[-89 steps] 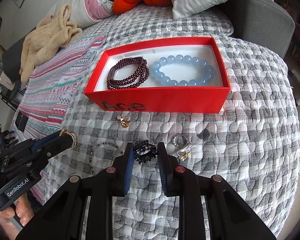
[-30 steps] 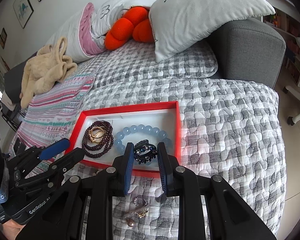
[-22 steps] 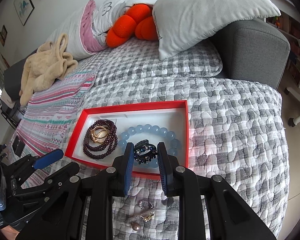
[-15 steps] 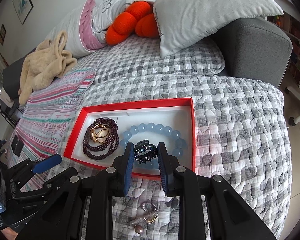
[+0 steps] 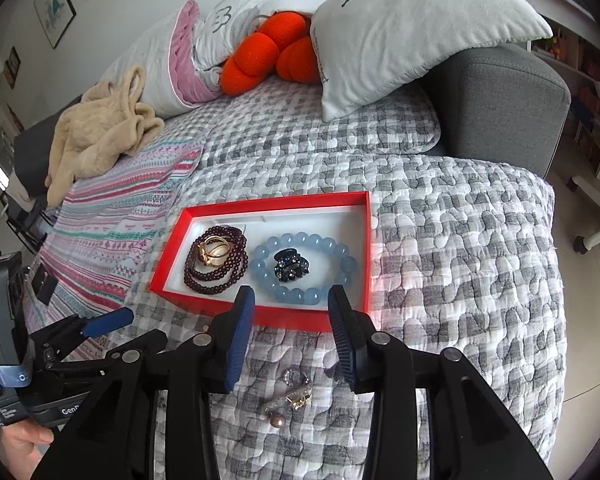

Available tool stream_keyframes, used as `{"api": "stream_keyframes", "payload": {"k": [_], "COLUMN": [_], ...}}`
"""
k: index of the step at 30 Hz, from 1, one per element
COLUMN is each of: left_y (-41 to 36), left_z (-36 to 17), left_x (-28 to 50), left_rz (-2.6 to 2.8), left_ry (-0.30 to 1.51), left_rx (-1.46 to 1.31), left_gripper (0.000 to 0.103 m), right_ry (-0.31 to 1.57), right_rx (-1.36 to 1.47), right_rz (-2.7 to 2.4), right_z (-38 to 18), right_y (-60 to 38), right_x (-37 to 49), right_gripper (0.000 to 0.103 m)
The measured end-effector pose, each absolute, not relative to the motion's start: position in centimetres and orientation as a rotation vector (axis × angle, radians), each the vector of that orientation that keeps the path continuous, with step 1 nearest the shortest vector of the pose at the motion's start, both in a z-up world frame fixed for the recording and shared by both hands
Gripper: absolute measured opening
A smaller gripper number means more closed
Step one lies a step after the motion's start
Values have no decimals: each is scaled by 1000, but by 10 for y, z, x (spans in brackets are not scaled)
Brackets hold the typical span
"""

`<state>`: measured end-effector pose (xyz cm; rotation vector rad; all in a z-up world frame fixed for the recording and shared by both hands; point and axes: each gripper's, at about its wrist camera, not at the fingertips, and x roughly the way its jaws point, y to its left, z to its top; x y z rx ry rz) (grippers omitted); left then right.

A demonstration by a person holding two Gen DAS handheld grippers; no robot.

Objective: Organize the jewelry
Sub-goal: 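Withdraw both open tools from the box back toward the remaining jewelry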

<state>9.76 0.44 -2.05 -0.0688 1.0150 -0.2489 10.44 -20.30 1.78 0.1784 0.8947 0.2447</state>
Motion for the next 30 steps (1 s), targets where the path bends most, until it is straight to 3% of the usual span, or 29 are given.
{"api": "stream_keyframes", "payload": {"k": [2, 7, 27, 30], "left_y": [7, 12, -1, -5], "left_z": [-22, -26, -46, -47], "left_x": [93, 81, 46, 46], "left_rz": [-237, -233, -382, -414], "left_ry": [1029, 1041, 1007, 997], "left_rx": [-73, -71, 193, 202], "left_gripper": [75, 82, 83, 83], "right_ry": [889, 936, 1091, 1087], "right_rx": [149, 87, -110, -101], "right_rz": [237, 183, 115, 113], "right_z": [20, 14, -41, -45], "right_y": [-204, -207, -216, -215], "right_x": [93, 75, 50, 52], "right_gripper": [59, 60, 60, 64]}}
